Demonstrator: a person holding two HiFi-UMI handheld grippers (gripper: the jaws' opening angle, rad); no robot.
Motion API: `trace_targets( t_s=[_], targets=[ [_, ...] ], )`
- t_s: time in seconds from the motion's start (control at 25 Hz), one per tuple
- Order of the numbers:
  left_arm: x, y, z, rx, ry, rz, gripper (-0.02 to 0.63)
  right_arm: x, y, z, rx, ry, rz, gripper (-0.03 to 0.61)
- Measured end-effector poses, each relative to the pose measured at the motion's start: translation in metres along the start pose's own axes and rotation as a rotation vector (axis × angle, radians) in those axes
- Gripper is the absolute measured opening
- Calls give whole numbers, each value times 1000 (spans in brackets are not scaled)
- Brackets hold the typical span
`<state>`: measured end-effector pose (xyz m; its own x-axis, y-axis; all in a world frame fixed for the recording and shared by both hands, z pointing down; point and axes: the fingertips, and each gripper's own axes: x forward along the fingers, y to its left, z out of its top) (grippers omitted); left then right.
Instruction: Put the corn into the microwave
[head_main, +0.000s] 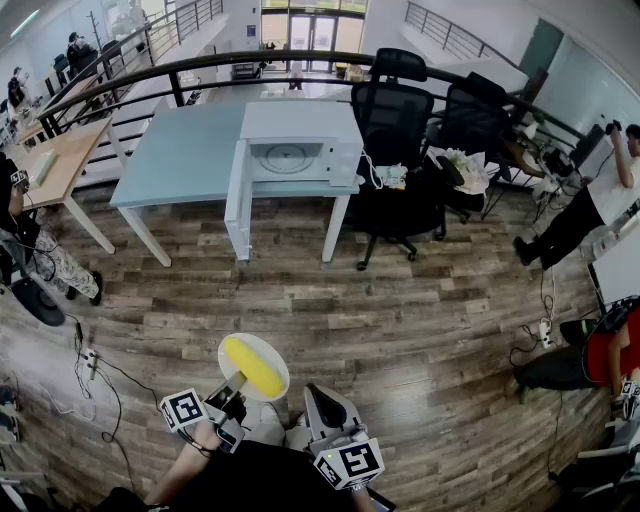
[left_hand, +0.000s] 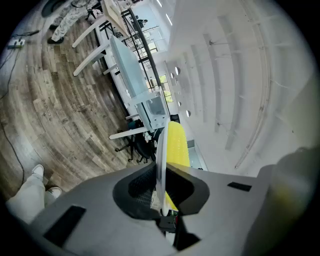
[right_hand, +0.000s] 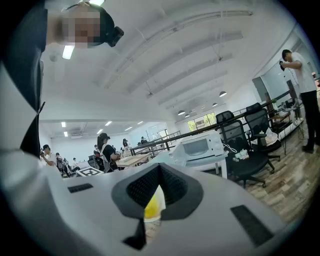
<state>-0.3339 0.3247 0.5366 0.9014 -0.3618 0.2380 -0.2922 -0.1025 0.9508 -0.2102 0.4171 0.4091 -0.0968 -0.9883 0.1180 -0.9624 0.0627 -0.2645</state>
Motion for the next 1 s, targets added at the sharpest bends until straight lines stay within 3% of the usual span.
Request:
trace_targets(
  t_s=[0.48, 0.72, 0.88, 1.0],
  targets=[
    [5, -10, -20, -8, 32, -36, 29, -15, -3, -7, 15, 16, -5, 8],
    [5, -16, -32, 16, 56, -11, 29, -25, -7, -4, 35, -2, 6, 8],
    [13, -25, -32, 51, 46, -17, 29, -30, -17, 2, 54, -30, 9, 8],
    [18, -31, -37, 20, 22, -43, 29, -37, -23, 1, 56, -32, 14, 8]
  ],
)
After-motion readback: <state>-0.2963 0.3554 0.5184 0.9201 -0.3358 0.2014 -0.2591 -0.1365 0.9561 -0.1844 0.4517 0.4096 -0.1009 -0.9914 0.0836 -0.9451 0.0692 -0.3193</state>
